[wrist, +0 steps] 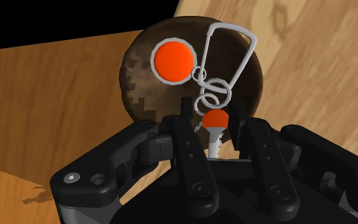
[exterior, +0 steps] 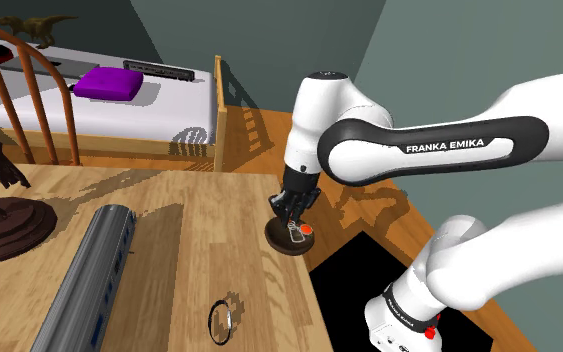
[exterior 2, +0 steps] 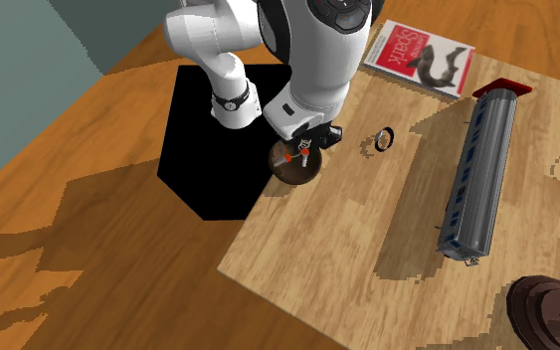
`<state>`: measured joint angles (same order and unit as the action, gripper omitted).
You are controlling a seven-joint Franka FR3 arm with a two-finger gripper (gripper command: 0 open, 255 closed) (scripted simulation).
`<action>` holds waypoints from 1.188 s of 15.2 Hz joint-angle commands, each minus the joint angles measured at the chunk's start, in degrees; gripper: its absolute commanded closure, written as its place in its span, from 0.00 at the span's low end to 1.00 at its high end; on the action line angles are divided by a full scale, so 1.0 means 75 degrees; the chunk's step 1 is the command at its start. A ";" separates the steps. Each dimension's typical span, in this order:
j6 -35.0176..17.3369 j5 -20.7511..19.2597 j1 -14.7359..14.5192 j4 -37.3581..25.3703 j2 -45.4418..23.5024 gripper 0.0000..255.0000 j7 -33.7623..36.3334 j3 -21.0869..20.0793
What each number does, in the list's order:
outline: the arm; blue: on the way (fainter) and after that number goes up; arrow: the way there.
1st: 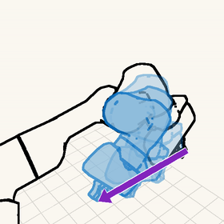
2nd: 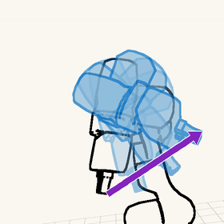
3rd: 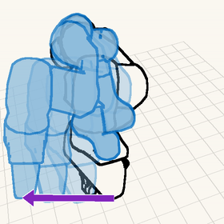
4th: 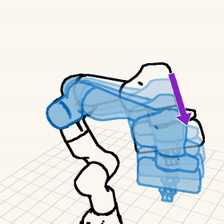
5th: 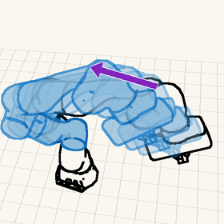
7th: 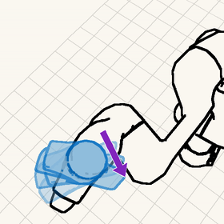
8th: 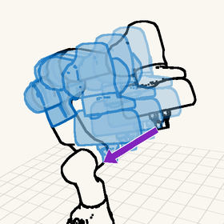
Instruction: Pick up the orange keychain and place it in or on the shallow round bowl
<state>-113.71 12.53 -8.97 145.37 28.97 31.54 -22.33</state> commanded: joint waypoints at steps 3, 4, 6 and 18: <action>-0.0475 0.0034 -0.0003 0.0288 -0.0185 1.00 0.0009 -0.0090; -0.0594 0.0040 -0.0002 0.0355 -0.0237 1.00 0.0012 -0.0112; -0.0853 0.0051 0.0001 0.0493 -0.0359 1.00 0.0019 -0.0161; -0.0853 0.0051 0.0002 0.0493 -0.0360 0.00 0.0019 -0.0161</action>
<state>-120.11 12.91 -8.96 149.06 26.28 31.68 -23.54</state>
